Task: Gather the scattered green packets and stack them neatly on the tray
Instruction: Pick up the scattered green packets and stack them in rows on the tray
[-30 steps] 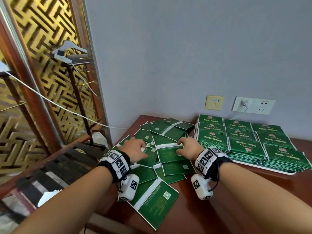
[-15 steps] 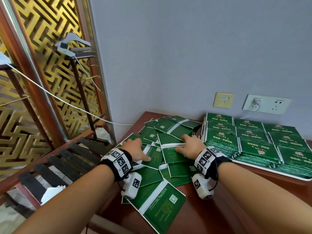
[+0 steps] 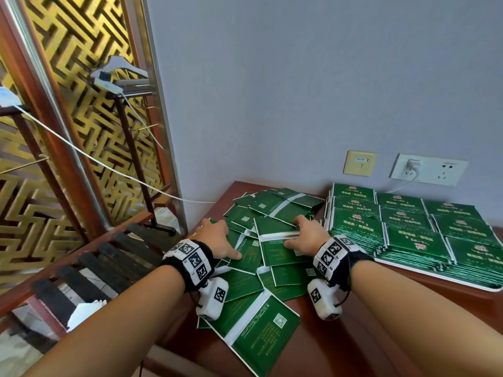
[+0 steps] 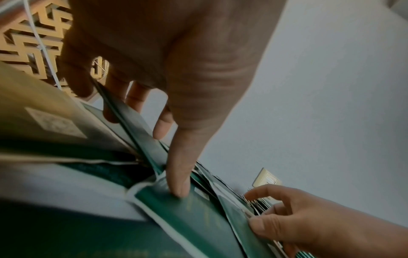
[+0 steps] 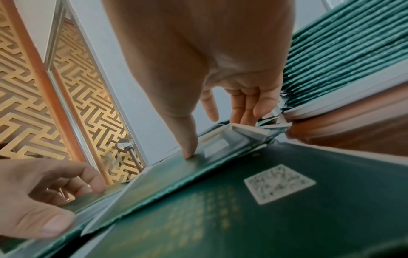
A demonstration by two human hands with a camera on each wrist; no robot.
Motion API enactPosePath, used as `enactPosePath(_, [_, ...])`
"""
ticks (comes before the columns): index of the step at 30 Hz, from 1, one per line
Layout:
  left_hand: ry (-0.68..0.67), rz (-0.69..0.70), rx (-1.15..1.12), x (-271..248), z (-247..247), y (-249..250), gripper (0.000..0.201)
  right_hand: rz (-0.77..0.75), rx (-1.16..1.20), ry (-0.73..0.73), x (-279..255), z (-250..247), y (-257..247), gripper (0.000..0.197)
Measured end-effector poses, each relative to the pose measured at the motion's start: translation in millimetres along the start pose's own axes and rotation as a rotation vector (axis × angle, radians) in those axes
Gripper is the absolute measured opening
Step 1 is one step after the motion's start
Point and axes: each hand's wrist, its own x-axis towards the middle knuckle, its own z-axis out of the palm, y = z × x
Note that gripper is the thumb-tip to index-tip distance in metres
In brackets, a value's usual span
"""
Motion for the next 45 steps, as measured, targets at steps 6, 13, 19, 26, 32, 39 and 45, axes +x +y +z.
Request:
enactPosePath(6, [0.086,0.020,-0.186,0,5,-3,0.052,0.033,0.177,-0.004,-4,-2,6,0.075])
enactPosePath(13, [0.167,0.039,-0.253,-4,1,-3,0.015,0.037,0.334,-0.017,-8,-10,10,0.056])
enactPosePath(19, [0.206,-0.006,-0.377,-14,-4,-5,0.031,0.056,0.453,0.000,-12,-12,13,0.026])
enactPosePath(26, [0.256,0.005,-0.423,-25,-11,-10,0.030,0.044,0.531,0.054,-22,-18,13,0.013])
enactPosePath(32, [0.264,0.035,-0.427,-37,-20,-8,0.031,0.018,0.559,0.107,-38,-30,14,0.017])
enactPosePath(39, [0.219,0.139,-0.428,-59,-25,17,0.040,0.055,0.553,0.156,-70,-49,38,0.028])
enactPosePath(45, [0.174,0.241,-0.419,-81,-21,58,0.049,0.089,0.553,0.235,-103,-63,77,0.026])
